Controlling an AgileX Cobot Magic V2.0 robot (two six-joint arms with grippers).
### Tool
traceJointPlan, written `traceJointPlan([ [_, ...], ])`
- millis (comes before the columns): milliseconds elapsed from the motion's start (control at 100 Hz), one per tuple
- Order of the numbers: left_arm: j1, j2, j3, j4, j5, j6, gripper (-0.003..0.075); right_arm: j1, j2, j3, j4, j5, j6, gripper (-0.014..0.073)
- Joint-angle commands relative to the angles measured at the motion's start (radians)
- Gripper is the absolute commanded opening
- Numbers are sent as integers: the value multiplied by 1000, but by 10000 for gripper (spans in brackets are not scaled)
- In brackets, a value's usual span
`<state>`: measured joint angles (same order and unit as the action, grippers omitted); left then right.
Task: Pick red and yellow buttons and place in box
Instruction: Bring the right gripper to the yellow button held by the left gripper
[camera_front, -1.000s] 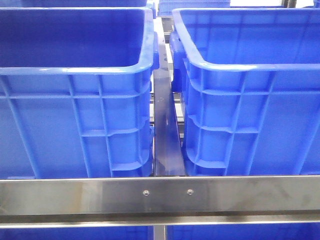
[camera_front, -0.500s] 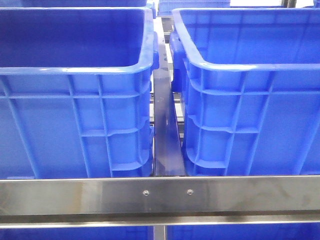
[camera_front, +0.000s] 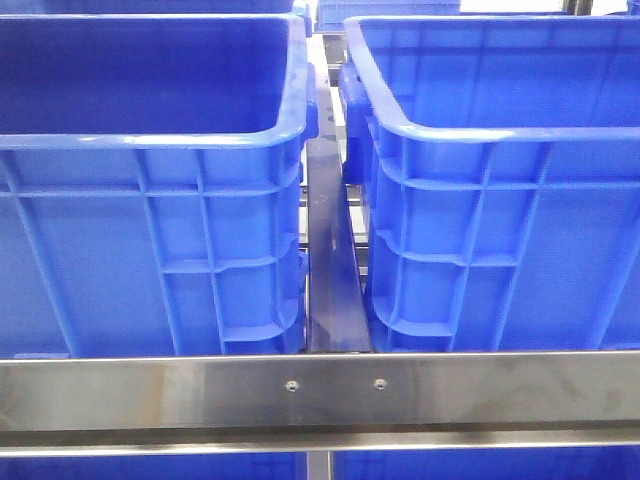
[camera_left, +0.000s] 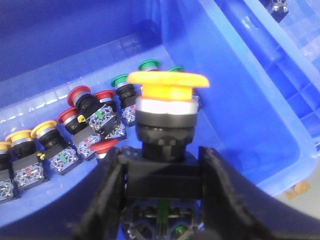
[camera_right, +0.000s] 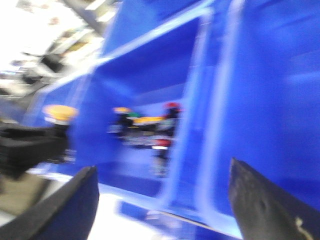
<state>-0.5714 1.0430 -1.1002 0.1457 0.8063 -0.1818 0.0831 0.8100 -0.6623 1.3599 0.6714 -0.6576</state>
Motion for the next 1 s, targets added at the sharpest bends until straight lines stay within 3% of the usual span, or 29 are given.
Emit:
traceJointPlan([
  [0,-8,-19,-29,1,-65,-3,-19,1,82,-28,304,83,-186,562],
  [100,-8,-19,-29,1,-65,-3,-19,18,182,-38,488,164,-327,562],
  [470,-8,-19,-29,1,-65,-3,-19,309,532,-322,487,128,-360,562],
  [990,-8,-19,-29,1,-65,-3,-19,494,804,-635,487,123,-348,562],
])
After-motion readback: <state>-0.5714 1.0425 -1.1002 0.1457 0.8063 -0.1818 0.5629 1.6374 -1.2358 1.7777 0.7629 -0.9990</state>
